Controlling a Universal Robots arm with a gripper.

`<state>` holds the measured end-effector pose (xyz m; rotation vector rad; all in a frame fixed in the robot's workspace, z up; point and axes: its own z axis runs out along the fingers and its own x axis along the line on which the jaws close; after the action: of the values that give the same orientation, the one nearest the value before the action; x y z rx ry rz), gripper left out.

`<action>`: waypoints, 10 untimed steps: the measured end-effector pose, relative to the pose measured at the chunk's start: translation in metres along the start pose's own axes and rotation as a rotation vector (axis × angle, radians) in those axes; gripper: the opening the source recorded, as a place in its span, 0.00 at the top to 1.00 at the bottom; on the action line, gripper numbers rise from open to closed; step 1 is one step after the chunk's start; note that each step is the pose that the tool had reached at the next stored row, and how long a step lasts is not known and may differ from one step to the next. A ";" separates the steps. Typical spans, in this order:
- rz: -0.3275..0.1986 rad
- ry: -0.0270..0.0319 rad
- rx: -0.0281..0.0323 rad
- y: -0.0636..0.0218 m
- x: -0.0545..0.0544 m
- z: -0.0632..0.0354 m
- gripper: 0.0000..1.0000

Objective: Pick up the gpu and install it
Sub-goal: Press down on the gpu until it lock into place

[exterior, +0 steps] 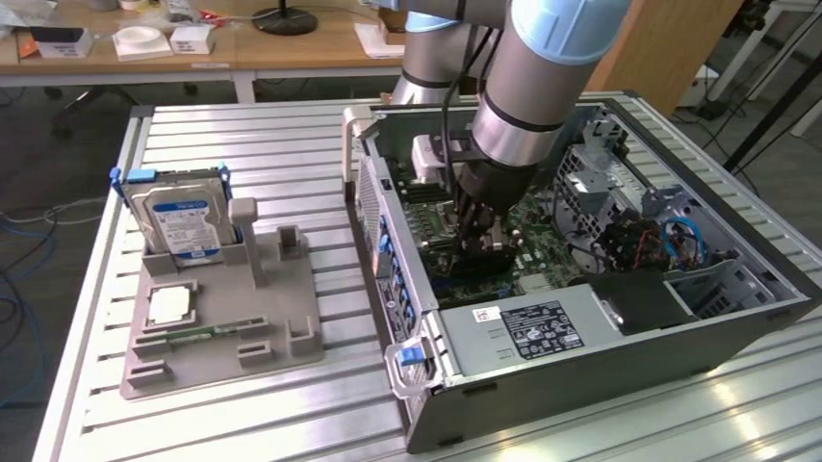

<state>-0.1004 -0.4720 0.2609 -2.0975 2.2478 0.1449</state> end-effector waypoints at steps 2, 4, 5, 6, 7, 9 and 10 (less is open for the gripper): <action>0.001 0.0012 -0.0001 0.0003 -0.001 -0.0086 0.89; 0.001 0.0017 -0.0003 0.0006 -0.002 -0.0182 0.89; 0.002 0.0020 -0.0003 0.0016 -0.002 -0.0224 0.89; 0.002 0.0021 -0.0004 0.0029 -0.003 -0.0262 0.89; 0.002 0.0020 -0.0003 0.0041 -0.003 -0.0297 0.89; 0.003 0.0019 -0.0002 0.0051 -0.004 -0.0384 0.89; 0.003 0.0020 -0.0003 0.0052 -0.004 -0.0433 0.89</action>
<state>-0.1045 -0.4721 0.3046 -2.0956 2.2522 0.1433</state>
